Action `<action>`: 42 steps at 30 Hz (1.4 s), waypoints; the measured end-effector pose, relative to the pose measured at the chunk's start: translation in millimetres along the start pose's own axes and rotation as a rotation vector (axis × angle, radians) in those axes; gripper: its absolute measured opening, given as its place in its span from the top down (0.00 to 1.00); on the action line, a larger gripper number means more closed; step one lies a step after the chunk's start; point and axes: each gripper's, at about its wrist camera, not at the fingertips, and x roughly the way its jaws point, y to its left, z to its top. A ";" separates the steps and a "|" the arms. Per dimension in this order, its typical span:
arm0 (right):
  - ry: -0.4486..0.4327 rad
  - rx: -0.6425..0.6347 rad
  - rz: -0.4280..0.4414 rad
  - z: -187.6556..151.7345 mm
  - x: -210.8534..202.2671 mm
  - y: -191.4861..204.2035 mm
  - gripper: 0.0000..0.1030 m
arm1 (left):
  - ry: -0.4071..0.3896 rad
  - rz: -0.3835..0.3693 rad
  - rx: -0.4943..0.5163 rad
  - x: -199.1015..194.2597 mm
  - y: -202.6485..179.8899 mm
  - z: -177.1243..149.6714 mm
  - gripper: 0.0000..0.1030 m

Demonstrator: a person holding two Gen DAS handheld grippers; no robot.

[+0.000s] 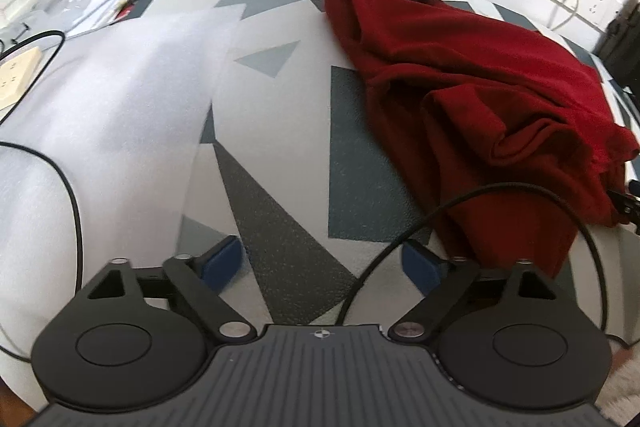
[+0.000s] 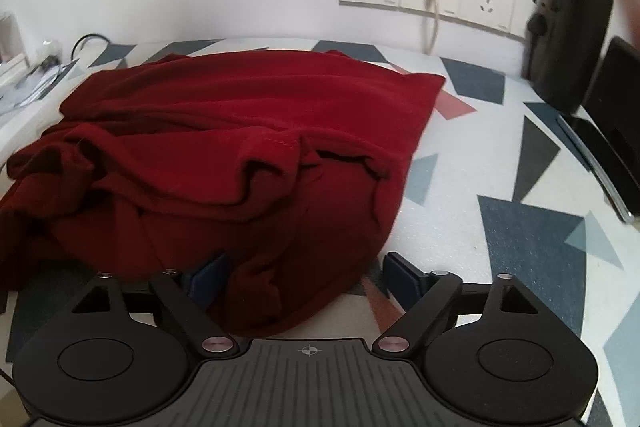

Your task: Fold clothes

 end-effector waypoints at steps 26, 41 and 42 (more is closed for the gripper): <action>0.118 0.270 -0.221 -38.7 -37.3 27.8 0.01 | -0.013 -0.029 0.208 6.4 -0.4 -5.2 0.01; 0.166 0.331 -0.270 -55.5 -54.3 38.5 0.01 | -0.032 -0.021 0.200 -1.1 0.4 -17.7 0.00; 0.167 0.331 -0.270 -55.4 -54.1 38.2 0.01 | -0.033 -0.022 0.202 -2.0 1.0 -19.3 0.00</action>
